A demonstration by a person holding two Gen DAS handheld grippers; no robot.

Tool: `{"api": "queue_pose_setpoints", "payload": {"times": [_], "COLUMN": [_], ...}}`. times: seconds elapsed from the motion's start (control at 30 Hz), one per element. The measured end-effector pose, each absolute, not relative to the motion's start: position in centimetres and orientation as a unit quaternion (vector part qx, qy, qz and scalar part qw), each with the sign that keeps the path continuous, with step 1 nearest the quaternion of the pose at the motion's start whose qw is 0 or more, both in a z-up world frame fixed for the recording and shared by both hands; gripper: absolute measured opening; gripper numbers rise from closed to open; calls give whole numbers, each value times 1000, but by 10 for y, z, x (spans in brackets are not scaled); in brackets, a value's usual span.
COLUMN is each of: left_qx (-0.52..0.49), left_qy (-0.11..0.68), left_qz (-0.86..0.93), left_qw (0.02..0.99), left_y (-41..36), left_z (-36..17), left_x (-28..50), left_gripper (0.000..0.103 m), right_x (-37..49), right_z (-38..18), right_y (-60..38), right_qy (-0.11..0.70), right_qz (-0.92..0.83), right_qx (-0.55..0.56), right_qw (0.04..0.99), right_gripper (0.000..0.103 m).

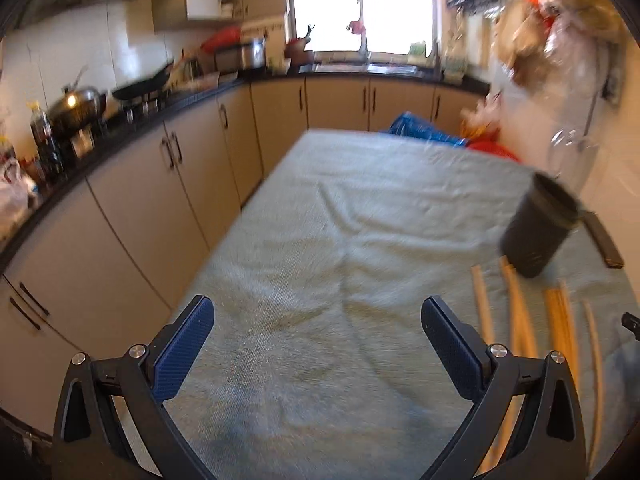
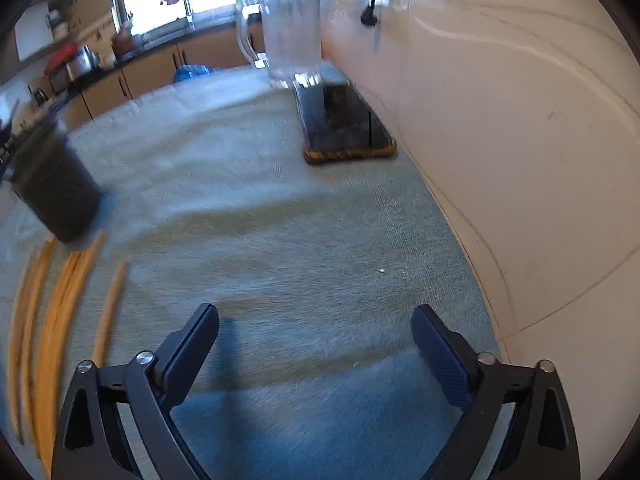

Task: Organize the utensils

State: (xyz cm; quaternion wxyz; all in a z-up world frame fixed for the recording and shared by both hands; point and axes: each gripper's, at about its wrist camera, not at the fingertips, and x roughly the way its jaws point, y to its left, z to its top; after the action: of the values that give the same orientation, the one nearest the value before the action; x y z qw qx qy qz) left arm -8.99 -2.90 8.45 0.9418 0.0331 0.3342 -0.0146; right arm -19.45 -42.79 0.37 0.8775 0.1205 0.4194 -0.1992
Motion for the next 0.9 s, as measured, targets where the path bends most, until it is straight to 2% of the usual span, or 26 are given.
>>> {"api": "queue_pose_setpoints", "payload": {"times": [0.23,0.5,0.9], "left_qx": [52,64,60], "left_qy": [294,262,254], "left_qz": [-40,-41,-48], "left_qw": [954,962,964], "left_y": [-56,-64,-67], "left_z": [121,136,146], "left_x": [-135,-173,-201], "left_gripper": [103,103,103], "right_x": [-241,-281,-309], "right_z": [63,104,113], "right_y": [-372,-318,-296], "right_qy": [320,225,209], "right_qz": [-189,-204,-190], "right_qx": [91,59,67], "right_qw": [924,951,957], "right_gripper": [98,99,99]}}
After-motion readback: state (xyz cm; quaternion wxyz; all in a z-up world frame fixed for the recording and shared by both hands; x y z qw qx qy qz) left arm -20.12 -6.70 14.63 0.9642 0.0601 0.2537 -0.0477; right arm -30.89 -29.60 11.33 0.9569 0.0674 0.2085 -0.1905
